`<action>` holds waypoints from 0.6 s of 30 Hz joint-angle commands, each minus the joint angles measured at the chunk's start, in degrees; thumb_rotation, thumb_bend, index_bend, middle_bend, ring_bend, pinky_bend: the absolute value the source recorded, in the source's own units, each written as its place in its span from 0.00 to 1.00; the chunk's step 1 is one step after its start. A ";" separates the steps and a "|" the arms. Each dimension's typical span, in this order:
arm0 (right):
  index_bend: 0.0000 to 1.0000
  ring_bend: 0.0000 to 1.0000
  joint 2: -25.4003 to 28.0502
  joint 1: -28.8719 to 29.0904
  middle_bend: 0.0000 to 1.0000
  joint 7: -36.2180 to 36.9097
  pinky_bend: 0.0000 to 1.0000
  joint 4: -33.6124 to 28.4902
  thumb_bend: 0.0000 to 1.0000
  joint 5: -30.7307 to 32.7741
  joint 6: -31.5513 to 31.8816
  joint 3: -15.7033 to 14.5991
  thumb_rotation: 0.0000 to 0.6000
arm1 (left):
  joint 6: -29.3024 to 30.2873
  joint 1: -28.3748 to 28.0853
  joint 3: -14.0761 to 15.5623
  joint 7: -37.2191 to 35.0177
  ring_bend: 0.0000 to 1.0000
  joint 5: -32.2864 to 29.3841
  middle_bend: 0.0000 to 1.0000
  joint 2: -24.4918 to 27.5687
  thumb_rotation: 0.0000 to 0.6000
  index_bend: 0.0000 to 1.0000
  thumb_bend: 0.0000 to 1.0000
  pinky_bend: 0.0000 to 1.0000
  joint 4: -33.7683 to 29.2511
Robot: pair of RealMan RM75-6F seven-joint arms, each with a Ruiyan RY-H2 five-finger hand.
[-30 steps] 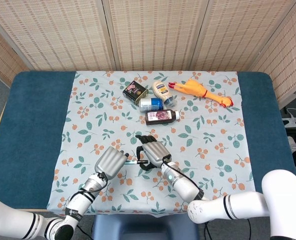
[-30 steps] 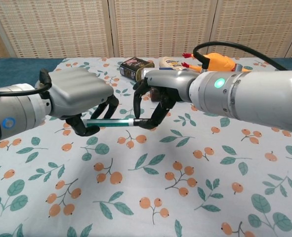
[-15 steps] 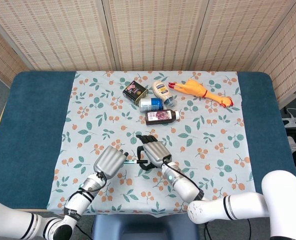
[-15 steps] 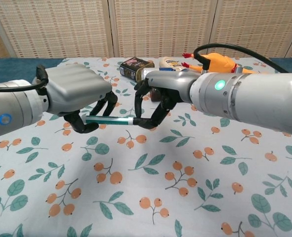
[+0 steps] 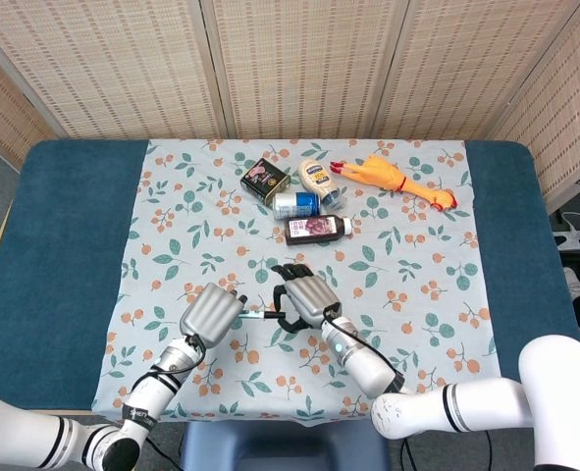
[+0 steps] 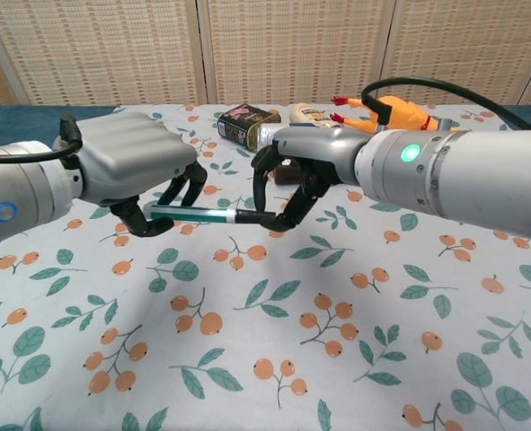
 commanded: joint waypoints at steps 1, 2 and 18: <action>0.74 0.00 0.42 -0.33 0.05 0.23 0.06 -0.26 0.54 -0.29 0.14 0.11 1.00 | 0.07 0.05 0.04 0.13 0.95 -0.12 0.88 0.05 1.00 0.75 0.39 1.00 0.12; 0.74 0.00 0.63 -0.46 0.05 0.20 0.06 -0.35 0.54 -0.34 0.21 0.09 1.00 | 0.09 0.06 0.04 0.21 0.95 -0.14 0.88 0.02 1.00 0.75 0.39 1.00 0.14; 0.04 0.00 12.34 -7.00 0.00 3.57 0.06 -9.40 0.30 -10.04 1.98 -2.54 1.00 | -2.06 2.12 1.03 -5.37 0.95 0.86 0.83 -0.34 1.00 0.70 0.39 1.00 3.72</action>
